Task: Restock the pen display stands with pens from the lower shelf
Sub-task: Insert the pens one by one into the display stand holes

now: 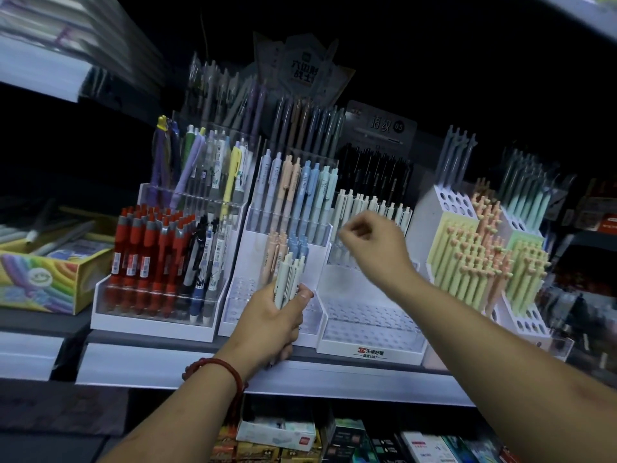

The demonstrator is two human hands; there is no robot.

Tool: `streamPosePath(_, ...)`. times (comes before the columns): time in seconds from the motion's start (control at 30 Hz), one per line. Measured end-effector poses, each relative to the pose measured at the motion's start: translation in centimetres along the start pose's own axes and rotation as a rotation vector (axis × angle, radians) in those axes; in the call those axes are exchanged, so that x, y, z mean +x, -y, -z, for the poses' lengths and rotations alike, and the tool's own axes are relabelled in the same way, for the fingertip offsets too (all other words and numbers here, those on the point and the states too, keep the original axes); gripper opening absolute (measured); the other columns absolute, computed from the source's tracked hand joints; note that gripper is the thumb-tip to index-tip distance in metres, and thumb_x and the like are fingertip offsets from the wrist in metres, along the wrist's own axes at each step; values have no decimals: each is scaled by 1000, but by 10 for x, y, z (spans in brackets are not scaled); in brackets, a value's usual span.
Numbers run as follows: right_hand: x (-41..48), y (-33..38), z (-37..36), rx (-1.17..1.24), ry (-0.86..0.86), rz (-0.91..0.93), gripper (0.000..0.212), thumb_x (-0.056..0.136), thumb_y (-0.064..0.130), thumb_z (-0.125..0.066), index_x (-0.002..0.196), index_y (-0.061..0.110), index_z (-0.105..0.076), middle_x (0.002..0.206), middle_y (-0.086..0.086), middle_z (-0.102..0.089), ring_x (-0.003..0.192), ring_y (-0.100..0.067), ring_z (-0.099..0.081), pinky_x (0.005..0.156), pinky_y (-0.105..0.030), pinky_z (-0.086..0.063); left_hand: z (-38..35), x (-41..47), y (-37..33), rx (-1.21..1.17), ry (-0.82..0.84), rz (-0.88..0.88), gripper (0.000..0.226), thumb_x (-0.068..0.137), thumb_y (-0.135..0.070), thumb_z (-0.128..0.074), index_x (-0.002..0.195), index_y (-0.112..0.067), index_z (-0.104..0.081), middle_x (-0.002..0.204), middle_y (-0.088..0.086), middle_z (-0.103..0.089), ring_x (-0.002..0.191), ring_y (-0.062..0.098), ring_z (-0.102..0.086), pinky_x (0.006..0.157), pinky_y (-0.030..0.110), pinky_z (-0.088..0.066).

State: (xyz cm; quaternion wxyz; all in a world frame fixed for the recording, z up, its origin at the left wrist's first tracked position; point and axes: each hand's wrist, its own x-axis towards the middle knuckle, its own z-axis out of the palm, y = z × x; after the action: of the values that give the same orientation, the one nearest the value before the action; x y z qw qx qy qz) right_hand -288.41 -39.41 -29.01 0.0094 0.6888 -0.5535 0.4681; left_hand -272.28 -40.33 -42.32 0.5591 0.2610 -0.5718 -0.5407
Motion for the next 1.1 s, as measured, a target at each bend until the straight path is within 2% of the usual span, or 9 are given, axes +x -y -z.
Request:
streamPosePath(0.1, -32, 12, -12, 181, 283, -31, 8, 94, 16, -73, 97, 9, -72, 85, -5, -71, 66, -13, -68, 59, -25, -54, -1, -1, 0, 4, 12, -37, 17, 105, -28, -59, 96, -15, -53, 53, -1, -34, 40, 16, -29, 40, 26, -35)
streamPosePath(0.23, -41, 15, -26, 323, 350, -131, 3, 92, 8, -73, 92, 6, -74, 80, -8, -70, 63, -15, -66, 54, -27, -51, -2, -2, -2, 5, 18, -49, 12, 107, -21, -54, 99, -12, -52, 54, 4, -31, 41, 16, -28, 39, 25, -35)
streamPosePath(0.4, -39, 12, -31, 387, 422, -228, 18, 93, 6, -71, 77, 11, -72, 73, -6, -65, 62, -18, -57, 50, -26, -45, -2, -2, -2, 39, 27, -61, 14, 108, -21, -53, 100, -9, -52, 58, 9, -33, 42, 17, -31, 39, 27, -39)
streamPosePath(0.57, -32, 19, -18, 519, 179, -264, 10, 99, 6, -62, 93, 2, -70, 91, -7, -69, 65, -17, -63, 55, -29, -51, 0, -1, 2, 122, 19, -91, 19, 106, -27, -57, 90, -17, -52, 56, 4, -40, 40, 19, -34, 40, 28, -37)
streamPosePath(0.7, -2, 20, 16, 637, -103, -237, 13, 104, 6, -51, 102, 4, -64, 91, -13, -67, 66, -19, -67, 62, -31, -59, 3, 3, 8, 108, -26, -42, 16, 104, -27, -59, 89, -21, -56, 55, -1, -40, 40, 15, -29, 41, 22, -29)
streamPosePath(0.87, 41, -1, 51, 373, -391, -139, 13, 105, 10, -50, 102, 3, -60, 83, -17, -67, 62, -21, -67, 63, -34, -61, 2, 4, 9, 95, -24, -43, 14, 104, -24, -59, 92, -18, -55, 55, -1, -39, 40, 15, -28, 40, 21, -27)
streamPosePath(0.93, 52, -11, 55, 277, -413, -134, 13, 106, 12, -48, 102, 5, -59, 82, -18, -68, 60, -19, -65, 61, -35, -61, 2, 4, 9, 97, -28, -42, 14, 104, -24, -59, 92, -18, -55, 55, -1, -38, 41, 15, -28, 41, 21, -26)
streamPosePath(1.03, 60, -25, 53, 178, -357, -146, 14, 107, 15, -47, 99, 9, -56, 81, -17, -68, 65, -22, -67, 69, -43, -63, 2, 4, 11, 90, -30, -46, 15, 104, -25, -59, 90, -20, -56, 55, -1, -38, 40, 15, -28, 42, 21, -26)
streamPosePath(1.1, 63, -34, 49, 107, -309, -147, 16, 107, 17, -48, 102, 5, -58, 83, -16, -69, 70, -24, -70, 73, -45, -63, 2, 3, 11, 94, -31, -48, 15, 104, -25, -59, 91, -19, -56, 55, -1, -38, 40, 15, -28, 41, 22, -27)
